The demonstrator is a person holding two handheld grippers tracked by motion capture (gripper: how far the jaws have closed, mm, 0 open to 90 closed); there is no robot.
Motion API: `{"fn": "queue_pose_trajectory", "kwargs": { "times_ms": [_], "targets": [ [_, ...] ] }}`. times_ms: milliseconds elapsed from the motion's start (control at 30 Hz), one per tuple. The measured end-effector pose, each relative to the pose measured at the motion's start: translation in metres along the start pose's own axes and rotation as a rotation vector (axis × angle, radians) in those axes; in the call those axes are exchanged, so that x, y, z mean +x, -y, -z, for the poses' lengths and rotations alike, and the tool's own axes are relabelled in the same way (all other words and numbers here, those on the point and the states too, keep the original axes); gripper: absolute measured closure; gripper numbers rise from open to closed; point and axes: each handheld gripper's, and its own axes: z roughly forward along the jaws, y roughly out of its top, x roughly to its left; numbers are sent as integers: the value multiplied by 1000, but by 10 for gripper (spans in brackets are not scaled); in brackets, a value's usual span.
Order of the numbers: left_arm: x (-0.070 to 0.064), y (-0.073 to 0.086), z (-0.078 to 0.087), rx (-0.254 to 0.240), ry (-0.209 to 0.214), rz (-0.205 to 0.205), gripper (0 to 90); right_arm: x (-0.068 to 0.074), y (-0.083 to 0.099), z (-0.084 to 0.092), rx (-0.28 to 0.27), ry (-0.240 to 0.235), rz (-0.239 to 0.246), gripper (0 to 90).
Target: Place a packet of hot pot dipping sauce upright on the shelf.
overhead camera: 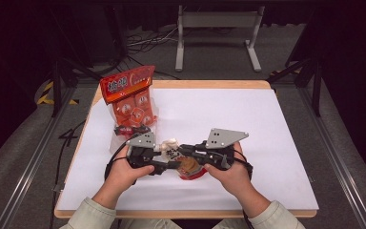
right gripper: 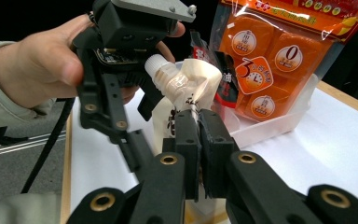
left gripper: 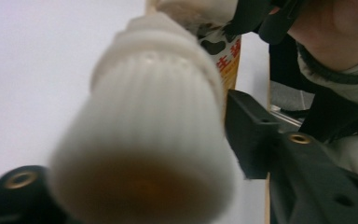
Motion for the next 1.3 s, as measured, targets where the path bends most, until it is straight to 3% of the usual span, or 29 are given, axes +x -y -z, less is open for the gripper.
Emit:
{"fn": "queue_pose_trajectory", "kwargs": {
  "times_ms": [333,400,667,933,1133,1300],
  "targets": [
    [3,1,4,-24,32,30,843,-1,0,0,-7,-12,-13,859],
    [2,0,5,-18,24,33,856,-1,1,0,-12,-12,-17,848],
    [-3,-7,12,12,-23,-21,875,-2,-1,3,-38,-20,-23,798],
    [-12,-25,23,90,-88,-137,881,-9,-1,8,-58,-45,-59,669],
    [-15,-35,32,166,-117,-140,883,-15,-1,13,-69,-48,-67,608],
    [-15,-39,40,175,-128,-136,883,-19,-1,20,-80,-31,-72,595]
  ]
}}
